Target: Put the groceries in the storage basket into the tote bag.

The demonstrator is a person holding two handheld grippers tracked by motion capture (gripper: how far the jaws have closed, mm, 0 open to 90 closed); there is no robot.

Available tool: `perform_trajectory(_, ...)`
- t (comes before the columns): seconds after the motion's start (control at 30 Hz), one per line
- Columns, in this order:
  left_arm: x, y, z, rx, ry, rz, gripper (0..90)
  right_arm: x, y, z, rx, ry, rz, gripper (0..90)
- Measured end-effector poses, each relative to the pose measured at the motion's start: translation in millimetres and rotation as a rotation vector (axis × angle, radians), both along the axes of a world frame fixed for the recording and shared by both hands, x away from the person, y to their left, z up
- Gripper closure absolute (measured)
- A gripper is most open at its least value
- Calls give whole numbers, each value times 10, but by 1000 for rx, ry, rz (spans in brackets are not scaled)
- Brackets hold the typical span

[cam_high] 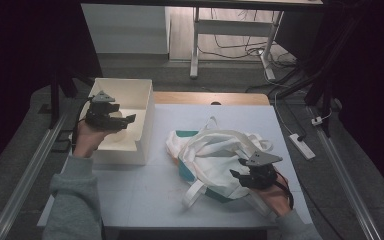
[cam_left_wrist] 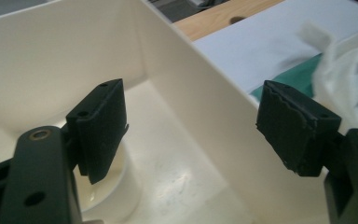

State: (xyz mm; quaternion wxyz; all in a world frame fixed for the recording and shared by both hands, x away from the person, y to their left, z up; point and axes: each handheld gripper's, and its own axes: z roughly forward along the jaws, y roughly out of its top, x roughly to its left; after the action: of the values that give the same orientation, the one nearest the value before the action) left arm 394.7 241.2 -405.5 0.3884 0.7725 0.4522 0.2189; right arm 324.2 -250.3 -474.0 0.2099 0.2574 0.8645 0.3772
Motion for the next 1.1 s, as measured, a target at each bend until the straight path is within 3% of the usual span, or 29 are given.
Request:
perform_trajectory(0.37, 134, 179, -181, 50, 60, 135, 156, -3, 22, -23, -19, 1, 7, 482)
perform_trajectory(0.77, 261, 296, -350, 69, 108, 223, 100, -1, 40, -45, -26, 6, 11, 480)
perform_trajectory(0.9, 296, 287, -382, 72, 113, 230, 96, -1, 43, -47, -29, 7, 12, 480)
perform_trajectory(1.1, 351, 247, -424, 123, 121, 260, 97, 3, 47, -59, -33, 10, 12, 480)
